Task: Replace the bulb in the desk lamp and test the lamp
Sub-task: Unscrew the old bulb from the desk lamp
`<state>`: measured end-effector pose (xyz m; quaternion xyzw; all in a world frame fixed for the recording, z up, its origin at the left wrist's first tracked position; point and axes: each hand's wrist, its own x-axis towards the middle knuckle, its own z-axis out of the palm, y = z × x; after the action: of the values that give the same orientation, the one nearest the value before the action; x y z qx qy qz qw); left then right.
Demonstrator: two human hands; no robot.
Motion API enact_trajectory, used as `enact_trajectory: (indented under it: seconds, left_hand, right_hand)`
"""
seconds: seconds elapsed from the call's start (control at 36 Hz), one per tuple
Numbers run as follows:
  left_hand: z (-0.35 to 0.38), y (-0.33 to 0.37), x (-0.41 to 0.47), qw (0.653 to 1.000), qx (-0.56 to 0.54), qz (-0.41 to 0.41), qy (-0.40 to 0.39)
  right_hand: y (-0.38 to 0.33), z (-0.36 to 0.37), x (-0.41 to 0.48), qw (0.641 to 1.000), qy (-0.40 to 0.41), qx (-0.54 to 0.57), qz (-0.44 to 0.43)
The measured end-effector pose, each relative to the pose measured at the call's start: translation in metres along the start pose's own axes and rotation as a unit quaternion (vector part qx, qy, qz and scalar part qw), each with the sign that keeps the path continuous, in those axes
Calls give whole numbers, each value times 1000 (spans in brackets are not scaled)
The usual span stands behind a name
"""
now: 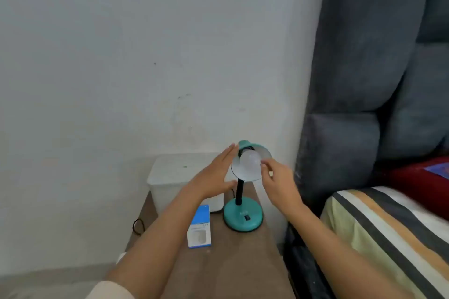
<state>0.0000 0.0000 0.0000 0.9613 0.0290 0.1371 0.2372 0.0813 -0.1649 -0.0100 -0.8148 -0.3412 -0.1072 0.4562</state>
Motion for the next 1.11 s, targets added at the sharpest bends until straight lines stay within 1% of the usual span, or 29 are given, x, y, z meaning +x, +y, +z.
enact_trajectory:
  seconds: [0.08,0.17,0.22,0.28,0.36,0.39,0.42,0.44,0.47,0.53,0.61,0.64,0.69,0.72,0.75,0.78,0.81,0.83,0.86,0.89,0.94,0.97,1.0,1.03,1.06,1.08,1.11]
  left_hand:
    - [6,-2,11,999,-48,-6,10]
    - [16,-9,23,996,-84,-7,10]
    - [20,-14,29,995,-97,4,7]
    - [23,-19,34,994,-106,12,6]
    - [28,-28,40,994,-109,26,17]
    - [29,-30,41,993,-113,31,26]
    - [31,-32,43,992,-118,37,36]
    - [32,-33,43,990,-123,46,46]
    - [32,-33,44,990,-124,50,53]
    - [33,-34,46,989,-126,56,59]
    - [33,-37,48,989,-128,57,53]
    - [33,-38,48,989,-130,56,53]
    - [33,-41,48,987,-140,55,52]
    - [33,-42,48,987,-144,56,51]
    - [33,-43,48,986,-144,60,50]
    - [33,-43,48,987,-140,65,50]
    - [34,-43,48,987,-136,71,51]
    - [34,-43,48,987,-135,75,52]
    - [34,-44,48,986,-139,76,53]
    - [34,-45,48,985,-142,75,54]
    - [34,-47,47,985,-143,75,58]
    - [34,-48,47,985,-141,74,60]
    - [34,-48,47,986,-139,74,61]
    - [34,-48,47,986,-139,76,61]
    - [34,-47,47,986,-138,78,61]
    - [34,-46,48,986,-137,78,59]
    - [34,-46,47,986,-138,77,58]
  right_hand:
    - [6,8,12,991,-16,67,114]
    - [10,19,30,958,-73,154,230]
    - [13,25,45,923,-97,229,293]
    - [11,26,51,877,-126,319,335]
    - [10,29,55,811,-149,437,360]
    - [10,30,56,796,-150,462,362]
    - [12,33,58,789,-142,475,362]
    - [14,36,60,793,-131,473,360]
    - [17,38,62,809,-117,448,361]
    - [24,43,65,871,-91,342,340]
    - [23,46,60,942,-41,221,249]
    - [25,48,60,959,-23,183,214]
    - [26,52,58,974,-10,140,179]
    - [25,52,58,971,-16,148,189]
    - [22,53,59,954,-31,187,230]
    - [20,54,60,920,-53,262,287]
    - [17,53,61,870,-80,354,333]
    - [15,52,61,829,-98,423,353]
    - [16,52,63,818,-106,444,349]
    - [17,54,65,828,-104,431,343]
    - [19,57,67,861,-76,378,332]
    - [17,58,66,864,-56,376,330]
    - [17,59,66,860,-49,387,329]
    - [17,59,66,836,-50,426,342]
    - [17,58,66,802,-55,476,356]
    - [16,56,65,777,-61,513,360]
    - [16,55,65,773,-64,522,355]
